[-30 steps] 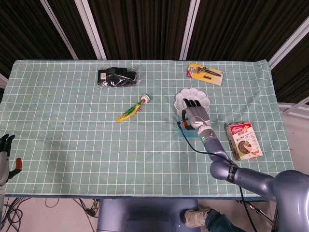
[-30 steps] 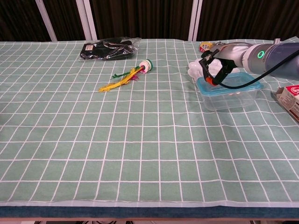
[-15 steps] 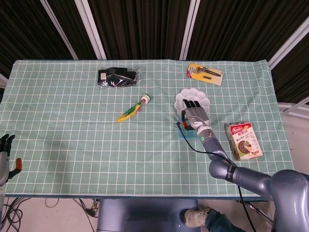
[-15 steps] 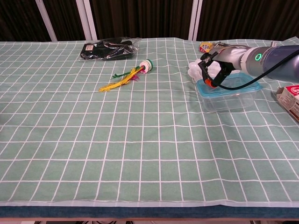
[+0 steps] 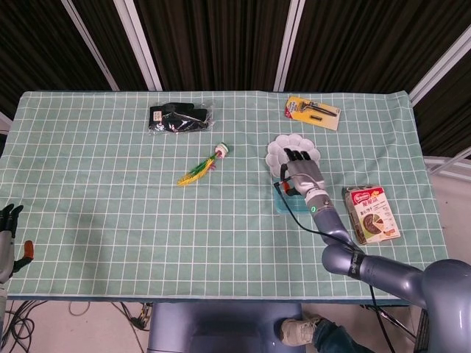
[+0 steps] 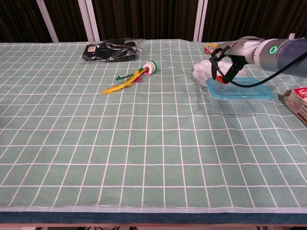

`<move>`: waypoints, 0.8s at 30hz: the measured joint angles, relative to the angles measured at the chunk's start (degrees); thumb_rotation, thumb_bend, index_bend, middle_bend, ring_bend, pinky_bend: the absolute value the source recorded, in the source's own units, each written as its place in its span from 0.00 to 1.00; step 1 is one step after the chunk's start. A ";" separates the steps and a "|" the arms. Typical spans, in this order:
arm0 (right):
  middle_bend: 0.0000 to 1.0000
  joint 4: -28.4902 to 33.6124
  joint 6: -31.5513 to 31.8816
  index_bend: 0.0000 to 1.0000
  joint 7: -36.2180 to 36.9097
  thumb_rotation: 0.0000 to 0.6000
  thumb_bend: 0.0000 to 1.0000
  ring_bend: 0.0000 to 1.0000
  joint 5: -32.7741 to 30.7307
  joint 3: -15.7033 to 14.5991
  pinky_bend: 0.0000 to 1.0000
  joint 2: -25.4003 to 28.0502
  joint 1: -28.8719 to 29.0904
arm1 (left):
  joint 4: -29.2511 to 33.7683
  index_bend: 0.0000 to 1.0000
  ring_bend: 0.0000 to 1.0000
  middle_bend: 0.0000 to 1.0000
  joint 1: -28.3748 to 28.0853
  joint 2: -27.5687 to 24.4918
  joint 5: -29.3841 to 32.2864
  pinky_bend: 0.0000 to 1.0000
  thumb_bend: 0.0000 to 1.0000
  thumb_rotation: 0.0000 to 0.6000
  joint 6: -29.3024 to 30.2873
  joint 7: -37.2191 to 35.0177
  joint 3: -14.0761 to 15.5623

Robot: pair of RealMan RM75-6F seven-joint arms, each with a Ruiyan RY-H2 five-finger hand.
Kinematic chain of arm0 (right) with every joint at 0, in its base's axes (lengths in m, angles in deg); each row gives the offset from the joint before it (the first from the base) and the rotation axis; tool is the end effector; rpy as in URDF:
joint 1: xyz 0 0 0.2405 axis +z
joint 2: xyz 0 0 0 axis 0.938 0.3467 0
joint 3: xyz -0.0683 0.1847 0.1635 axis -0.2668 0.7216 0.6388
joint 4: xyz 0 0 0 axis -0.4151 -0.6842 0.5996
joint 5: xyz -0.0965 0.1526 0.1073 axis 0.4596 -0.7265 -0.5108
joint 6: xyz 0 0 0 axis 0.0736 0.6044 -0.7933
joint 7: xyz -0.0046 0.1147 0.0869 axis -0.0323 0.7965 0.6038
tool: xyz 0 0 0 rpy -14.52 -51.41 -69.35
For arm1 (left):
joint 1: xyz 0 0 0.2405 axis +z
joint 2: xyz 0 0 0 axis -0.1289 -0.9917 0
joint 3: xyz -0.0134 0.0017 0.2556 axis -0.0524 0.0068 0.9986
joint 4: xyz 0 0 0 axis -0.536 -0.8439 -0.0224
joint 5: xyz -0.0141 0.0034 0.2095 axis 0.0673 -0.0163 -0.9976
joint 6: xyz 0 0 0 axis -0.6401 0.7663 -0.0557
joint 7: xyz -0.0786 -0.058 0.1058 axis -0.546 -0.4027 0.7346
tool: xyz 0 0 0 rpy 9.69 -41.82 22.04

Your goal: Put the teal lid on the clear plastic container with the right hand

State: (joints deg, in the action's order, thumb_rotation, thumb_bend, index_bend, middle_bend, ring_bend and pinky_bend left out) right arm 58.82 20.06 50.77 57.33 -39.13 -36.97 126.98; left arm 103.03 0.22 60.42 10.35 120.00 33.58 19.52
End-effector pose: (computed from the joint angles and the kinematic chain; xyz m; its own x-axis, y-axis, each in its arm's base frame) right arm -0.1450 -0.4345 0.0100 0.3956 -0.3279 0.8579 -0.9183 -0.1269 0.3749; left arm -0.3178 0.1893 0.1511 0.4274 0.1505 0.8914 0.8395 0.3000 -0.4531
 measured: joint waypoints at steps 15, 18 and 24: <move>0.00 28.36 13.65 0.00 3.19 1.00 0.34 0.00 7.57 0.51 0.00 20.78 -11.68 | -0.11 0.06 0.00 0.00 0.17 0.43 -2.35 0.00 0.53 1.00 1.28 -0.68 0.10; 0.00 32.60 17.62 0.00 5.32 1.00 0.34 0.00 15.06 -2.10 0.00 23.87 -16.71 | -0.33 0.06 0.00 0.00 0.37 0.62 -4.28 0.00 0.53 1.00 2.06 -1.61 0.25; 0.00 33.44 32.72 0.00 12.63 1.00 0.33 0.00 35.42 -10.71 0.00 25.16 -31.95 | -1.57 0.06 0.00 0.00 0.99 1.18 -8.40 0.00 0.53 1.00 4.02 -4.09 0.64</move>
State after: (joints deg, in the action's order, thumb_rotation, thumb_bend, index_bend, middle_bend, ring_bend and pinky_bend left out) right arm 92.26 52.79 63.40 92.75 -49.85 -11.81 95.03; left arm 101.46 1.21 61.60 1.95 124.02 29.49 20.16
